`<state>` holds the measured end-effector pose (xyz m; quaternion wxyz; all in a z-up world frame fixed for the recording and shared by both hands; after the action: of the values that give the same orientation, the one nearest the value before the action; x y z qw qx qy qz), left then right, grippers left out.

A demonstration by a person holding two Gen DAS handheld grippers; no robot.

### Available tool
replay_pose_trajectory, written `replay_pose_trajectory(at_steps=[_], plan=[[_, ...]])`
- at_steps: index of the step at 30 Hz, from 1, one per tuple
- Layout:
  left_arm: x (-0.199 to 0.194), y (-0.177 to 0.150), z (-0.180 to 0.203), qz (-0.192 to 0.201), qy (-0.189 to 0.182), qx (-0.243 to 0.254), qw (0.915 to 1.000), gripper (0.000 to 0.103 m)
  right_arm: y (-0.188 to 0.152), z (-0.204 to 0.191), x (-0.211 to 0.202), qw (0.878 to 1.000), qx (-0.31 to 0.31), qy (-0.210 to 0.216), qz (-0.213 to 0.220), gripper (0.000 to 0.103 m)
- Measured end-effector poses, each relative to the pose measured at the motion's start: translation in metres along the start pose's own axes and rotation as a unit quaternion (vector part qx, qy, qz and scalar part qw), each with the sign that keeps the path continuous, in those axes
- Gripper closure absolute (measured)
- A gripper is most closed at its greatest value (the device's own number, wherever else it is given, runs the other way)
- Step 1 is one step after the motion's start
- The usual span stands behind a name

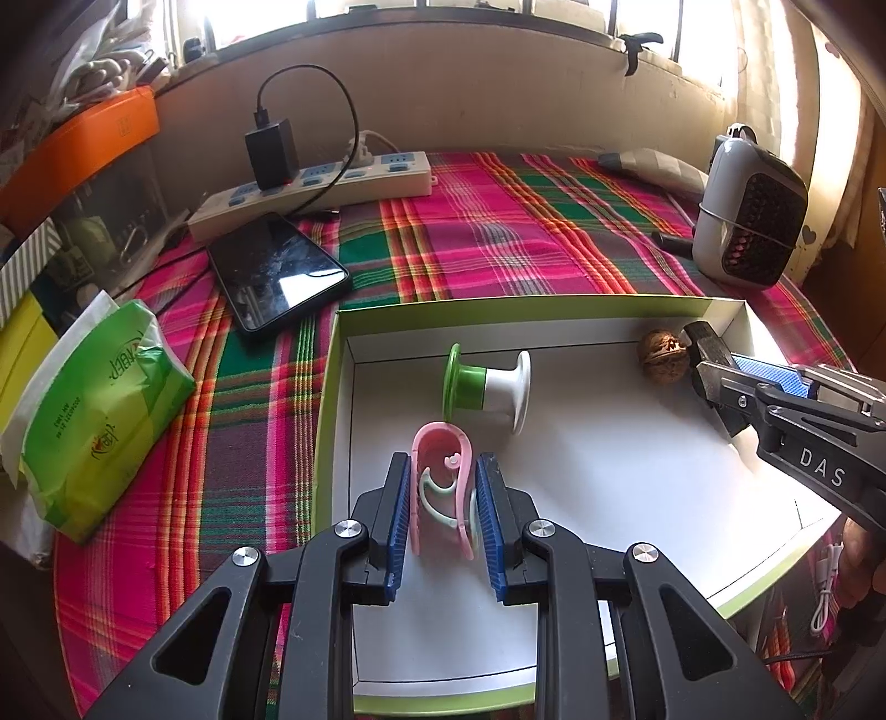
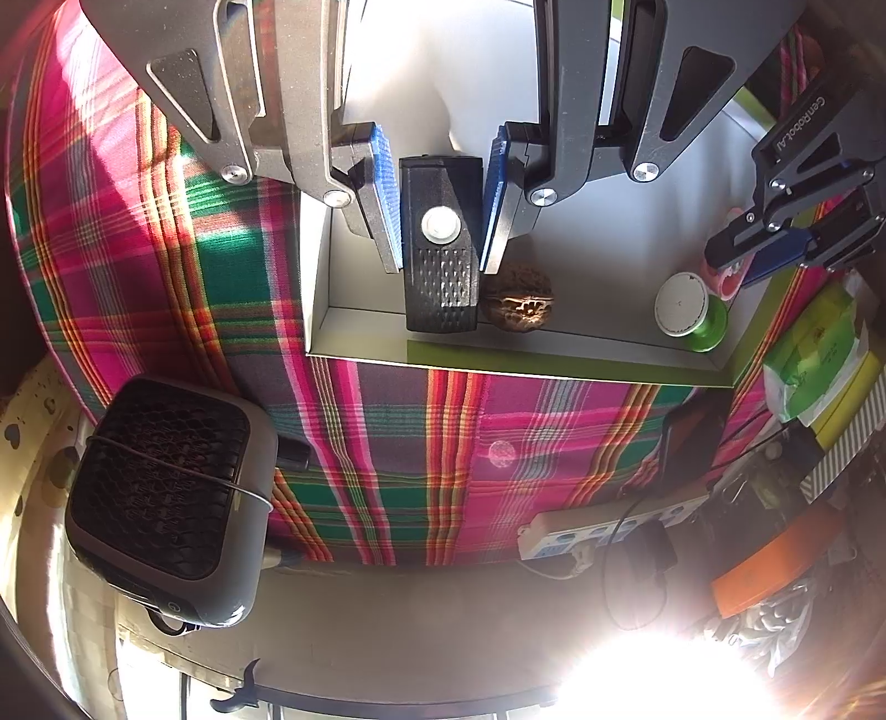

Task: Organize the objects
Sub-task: 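Lift and carry the pink clip and black remote into the white box, then open the left tool to release the pink clip while the right tool releases the remote, then withdraw both open tools from the box toward the objects beside it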

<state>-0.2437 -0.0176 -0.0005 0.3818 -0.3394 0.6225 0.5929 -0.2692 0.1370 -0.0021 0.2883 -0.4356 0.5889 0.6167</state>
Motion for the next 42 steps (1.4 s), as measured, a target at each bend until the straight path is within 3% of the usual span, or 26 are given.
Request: replay_pose_trajectory(at_steps=[13, 16, 19, 42], plan=[[-0.001, -0.002, 0.002, 0.001, -0.010, 0.000, 1.0000, 0.074, 0.000, -0.001, 0.000, 1.000, 0.002, -0.003, 0.001, 0.074], [-0.002, -0.003, 0.003, 0.000, -0.013, 0.002, 0.9999, 0.071, -0.001, -0.003, -0.002, 1.000, -0.001, 0.001, 0.003, 0.068], [-0.003, -0.004, 0.003, 0.000, -0.015, 0.000, 0.9999, 0.070, -0.002, -0.005, -0.004, 1.000, -0.004, -0.005, 0.007, 0.064], [-0.033, -0.023, 0.005, 0.022, -0.024, -0.012, 0.9994, 0.070, -0.024, -0.007, -0.033, 0.999, 0.004, -0.005, 0.035, 0.064]])
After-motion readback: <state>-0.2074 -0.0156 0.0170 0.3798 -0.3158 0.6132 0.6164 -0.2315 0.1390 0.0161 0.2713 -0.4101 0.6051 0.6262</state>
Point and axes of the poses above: each gripper's, at about its wrist camera, not at the fingertips, and x roughly the way its jaws point, z to its right, y to its top, the point moved 2 cm from there along x, roughly the way its jaws point, and after that the axes turned 8 degrees about -z, right-handed, at the moved point
